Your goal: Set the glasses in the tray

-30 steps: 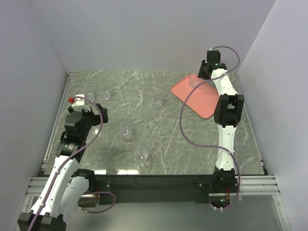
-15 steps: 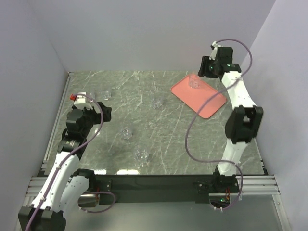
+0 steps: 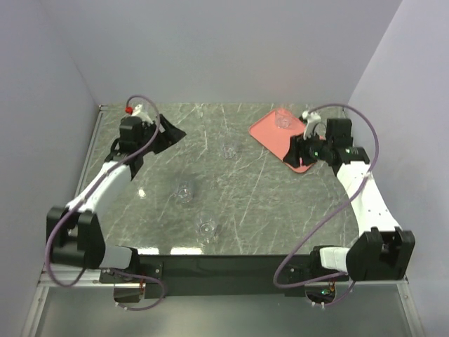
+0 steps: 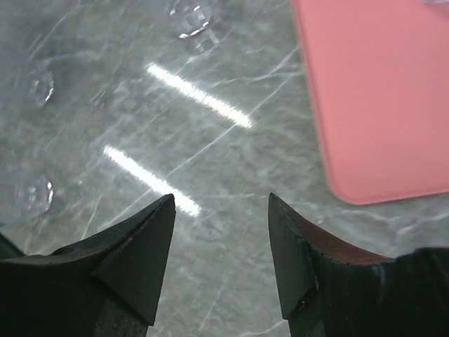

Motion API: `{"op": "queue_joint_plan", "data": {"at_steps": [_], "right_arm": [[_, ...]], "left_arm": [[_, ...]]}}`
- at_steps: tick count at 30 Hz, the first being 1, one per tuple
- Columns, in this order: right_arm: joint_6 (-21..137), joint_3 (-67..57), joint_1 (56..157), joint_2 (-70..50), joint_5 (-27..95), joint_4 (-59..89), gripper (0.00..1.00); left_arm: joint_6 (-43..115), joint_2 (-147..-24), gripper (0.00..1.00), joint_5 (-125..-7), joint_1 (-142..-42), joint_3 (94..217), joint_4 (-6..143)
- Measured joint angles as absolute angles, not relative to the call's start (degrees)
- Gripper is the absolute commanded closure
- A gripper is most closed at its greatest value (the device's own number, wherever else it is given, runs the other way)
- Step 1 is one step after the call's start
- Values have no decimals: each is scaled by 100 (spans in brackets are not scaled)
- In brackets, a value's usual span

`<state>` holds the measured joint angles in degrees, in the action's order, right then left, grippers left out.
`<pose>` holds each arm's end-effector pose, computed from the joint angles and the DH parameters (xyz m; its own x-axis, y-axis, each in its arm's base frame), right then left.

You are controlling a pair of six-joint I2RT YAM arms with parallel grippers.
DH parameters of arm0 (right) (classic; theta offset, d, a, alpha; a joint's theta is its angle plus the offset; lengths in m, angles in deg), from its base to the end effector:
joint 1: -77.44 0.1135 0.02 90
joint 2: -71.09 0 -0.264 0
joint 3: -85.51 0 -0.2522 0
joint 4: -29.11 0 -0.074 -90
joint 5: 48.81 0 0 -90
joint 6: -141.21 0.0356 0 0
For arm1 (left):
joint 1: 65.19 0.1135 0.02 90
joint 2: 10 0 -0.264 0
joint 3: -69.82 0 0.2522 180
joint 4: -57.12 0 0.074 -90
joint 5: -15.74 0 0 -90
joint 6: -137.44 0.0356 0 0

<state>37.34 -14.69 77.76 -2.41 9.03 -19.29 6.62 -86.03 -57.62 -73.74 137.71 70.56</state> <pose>0.2729 0.0205 0.3245 -0.5551 -0.2060 -0.8059 -0.5487 0.8188 0.1686 0.3015 -0.0556 0.2942 -0.5405 -0.5521 -0.6349 0.0693 0.7228 -0.6876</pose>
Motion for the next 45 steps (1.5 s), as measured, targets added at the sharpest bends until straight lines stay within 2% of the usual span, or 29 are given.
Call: {"op": "queue_joint_plan", "data": {"at_steps": [2,4,7,15,28,32,35,38,39,45], "right_arm": [[3607,-1984,7708,159,717,-1940,36],[3511,-2343,7616,465,617,-1920,36],[3411,-2730,7498,756,455,-1813,37],[3177,-3136,6932,907,35,-1802,37],[3085,-3136,6812,926,-164,-1795,37],[3076,-3136,6777,992,-188,-1798,37],[3074,-3136,6751,1027,-201,-1795,37],[3076,-3136,6738,1042,-203,-1798,37],[3074,-3136,6729,1047,-207,-1798,37],[3076,-3136,6606,1097,-308,-1808,37]], "left_arm": [[487,-9132,27,-5768,-7523,14140,7172],[338,-9735,40,-5827,-7748,14630,7452],[222,-10581,53,-5976,-8091,15454,7918],[2,-12209,53,-6566,-8717,17089,9004],[-149,-12926,54,-7187,-9230,18157,9740],[-182,-13090,62,-7294,-9265,18345,9950],[-188,-13261,73,-7456,-9278,18557,10101],[-173,-13353,89,-7637,-9322,18710,10180],[-169,-13364,98,-7703,-9339,18737,10234],[-75,-13565,100,-7932,-9482,19080,10387]]}}
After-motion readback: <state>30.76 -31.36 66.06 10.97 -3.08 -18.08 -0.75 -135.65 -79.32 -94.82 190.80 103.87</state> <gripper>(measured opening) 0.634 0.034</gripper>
